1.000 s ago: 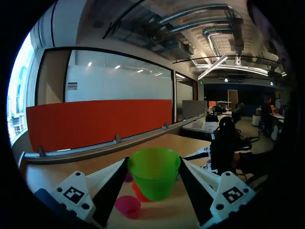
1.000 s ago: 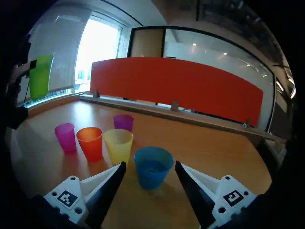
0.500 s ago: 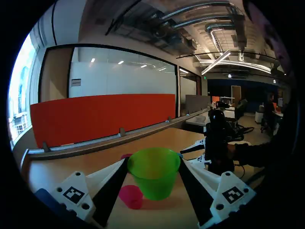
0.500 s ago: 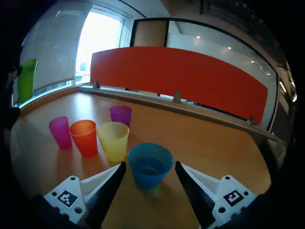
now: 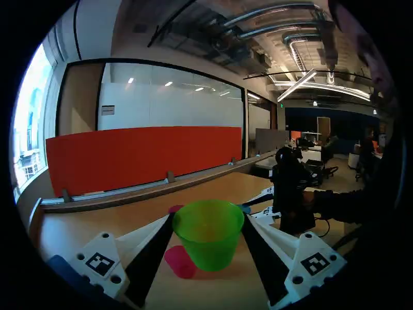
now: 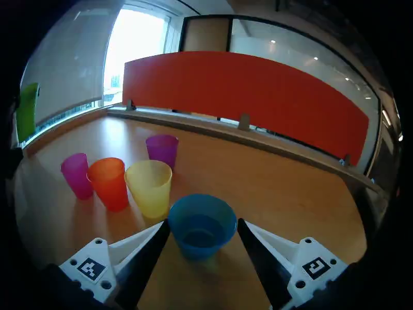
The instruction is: Pour water
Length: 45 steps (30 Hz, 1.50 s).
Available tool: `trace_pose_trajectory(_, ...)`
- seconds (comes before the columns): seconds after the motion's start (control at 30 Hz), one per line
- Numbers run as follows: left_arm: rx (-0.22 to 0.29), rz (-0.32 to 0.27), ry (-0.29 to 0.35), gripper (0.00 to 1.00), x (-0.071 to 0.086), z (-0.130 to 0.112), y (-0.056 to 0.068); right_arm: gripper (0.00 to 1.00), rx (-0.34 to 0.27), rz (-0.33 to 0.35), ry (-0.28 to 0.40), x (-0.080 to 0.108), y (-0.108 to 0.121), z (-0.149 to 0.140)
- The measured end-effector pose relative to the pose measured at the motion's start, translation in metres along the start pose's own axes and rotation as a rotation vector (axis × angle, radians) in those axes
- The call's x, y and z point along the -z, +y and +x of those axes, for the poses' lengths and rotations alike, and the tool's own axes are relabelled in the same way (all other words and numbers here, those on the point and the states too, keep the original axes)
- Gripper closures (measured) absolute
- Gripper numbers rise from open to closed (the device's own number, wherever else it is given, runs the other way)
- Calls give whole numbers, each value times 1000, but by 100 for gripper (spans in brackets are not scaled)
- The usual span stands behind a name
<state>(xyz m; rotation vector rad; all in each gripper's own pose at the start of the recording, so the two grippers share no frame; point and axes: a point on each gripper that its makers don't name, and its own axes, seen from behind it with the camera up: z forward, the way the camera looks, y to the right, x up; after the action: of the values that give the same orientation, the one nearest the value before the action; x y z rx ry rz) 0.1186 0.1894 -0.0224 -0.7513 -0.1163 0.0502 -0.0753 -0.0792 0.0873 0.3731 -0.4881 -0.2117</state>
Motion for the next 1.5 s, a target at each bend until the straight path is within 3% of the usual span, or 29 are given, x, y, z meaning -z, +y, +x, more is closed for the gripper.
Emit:
trace_pose_trajectory(0.73, 9, 26, -5, 10, 9, -6, -11, 0, 35, 23, -54, -7, 4, -5)
trace_pose_trajectory(0.87, 9, 28, -6, 10, 10, -5, -12, 5, 40, 30, -60, -8, 3, -7)
trace_pose_trajectory(1.27, 18, 40, -7, 10, 12, -8, -16, 7, 2, 41, -47, -9, 1, -4)
trace_pose_trajectory(1.5, 25, 46, -9, 10, 13, -12, -18, 7, -29, 45, 2, -4, 2, 9)
